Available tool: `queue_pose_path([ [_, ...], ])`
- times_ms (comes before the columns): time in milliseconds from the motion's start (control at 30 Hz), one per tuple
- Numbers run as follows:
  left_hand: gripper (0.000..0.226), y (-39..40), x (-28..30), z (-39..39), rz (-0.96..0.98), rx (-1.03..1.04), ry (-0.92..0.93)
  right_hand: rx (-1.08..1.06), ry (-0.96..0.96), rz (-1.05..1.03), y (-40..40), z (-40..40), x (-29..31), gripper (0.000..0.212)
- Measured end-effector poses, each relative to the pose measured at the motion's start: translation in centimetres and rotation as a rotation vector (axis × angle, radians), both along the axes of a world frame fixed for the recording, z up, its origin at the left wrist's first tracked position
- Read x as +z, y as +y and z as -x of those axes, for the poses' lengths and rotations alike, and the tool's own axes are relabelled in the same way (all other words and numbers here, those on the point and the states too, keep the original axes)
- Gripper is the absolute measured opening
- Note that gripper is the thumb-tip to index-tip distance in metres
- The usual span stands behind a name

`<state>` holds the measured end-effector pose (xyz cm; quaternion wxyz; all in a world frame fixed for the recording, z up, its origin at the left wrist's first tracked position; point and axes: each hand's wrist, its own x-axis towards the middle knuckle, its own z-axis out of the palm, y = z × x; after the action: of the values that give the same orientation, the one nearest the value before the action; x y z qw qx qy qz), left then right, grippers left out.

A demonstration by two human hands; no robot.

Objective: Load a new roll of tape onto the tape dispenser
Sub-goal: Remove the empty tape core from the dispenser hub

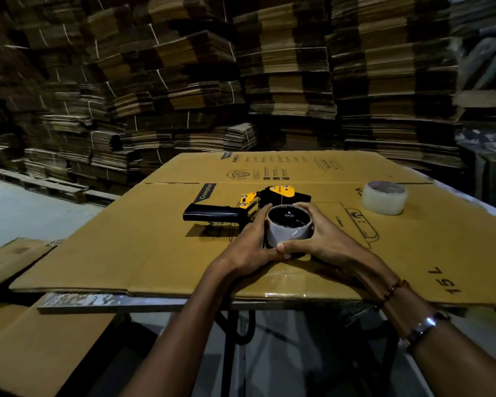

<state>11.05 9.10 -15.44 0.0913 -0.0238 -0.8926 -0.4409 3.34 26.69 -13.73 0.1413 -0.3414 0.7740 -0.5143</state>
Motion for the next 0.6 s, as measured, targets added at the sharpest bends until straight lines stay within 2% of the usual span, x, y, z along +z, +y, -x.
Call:
queue_pose_path([
  [267,0.099,-0.36,0.21,-0.06,-0.04,-0.053,0.026,-0.031,0.094,0.055,0.04,-0.2,-0.46,0.082],
  [600,0.102,-0.43,0.14,0.11,-0.056,-0.057,0.015,-0.049,0.168,0.037,0.19,0.01,-0.7,0.084],
])
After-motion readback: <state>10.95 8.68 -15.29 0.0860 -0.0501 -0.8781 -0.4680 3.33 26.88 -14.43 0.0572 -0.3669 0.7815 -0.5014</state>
